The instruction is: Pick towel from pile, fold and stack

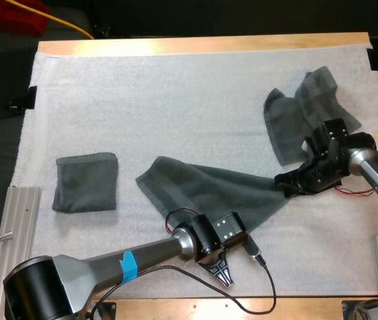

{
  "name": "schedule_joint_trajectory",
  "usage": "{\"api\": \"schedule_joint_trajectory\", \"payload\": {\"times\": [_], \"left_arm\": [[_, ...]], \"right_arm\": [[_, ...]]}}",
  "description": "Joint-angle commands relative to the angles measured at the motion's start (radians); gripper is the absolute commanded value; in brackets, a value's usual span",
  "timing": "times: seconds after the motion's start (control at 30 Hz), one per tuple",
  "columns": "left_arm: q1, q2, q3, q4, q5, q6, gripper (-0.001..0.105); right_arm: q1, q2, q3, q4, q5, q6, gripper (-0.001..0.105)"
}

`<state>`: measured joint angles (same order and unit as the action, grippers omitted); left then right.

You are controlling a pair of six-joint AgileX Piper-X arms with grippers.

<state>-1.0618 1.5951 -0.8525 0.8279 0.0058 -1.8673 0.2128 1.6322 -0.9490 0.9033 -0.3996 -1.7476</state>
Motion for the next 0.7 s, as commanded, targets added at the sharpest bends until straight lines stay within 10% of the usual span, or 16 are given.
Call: {"api": "schedule_joint_trajectory", "payload": {"times": [0.0, 0.67], "left_arm": [[-0.002, 0.001, -0.006, 0.026, -0.006, 0.009, 0.0], [0.121, -0.266, -0.304, 0.354, -0.168, 0.116, 0.0]], "right_arm": [[-0.001, -0.008, 0.003, 0.01, -0.008, 0.0, 0.001], [0.002, -0.4, 0.003, 0.12, 0.065, 0.028, 0.001]]}}
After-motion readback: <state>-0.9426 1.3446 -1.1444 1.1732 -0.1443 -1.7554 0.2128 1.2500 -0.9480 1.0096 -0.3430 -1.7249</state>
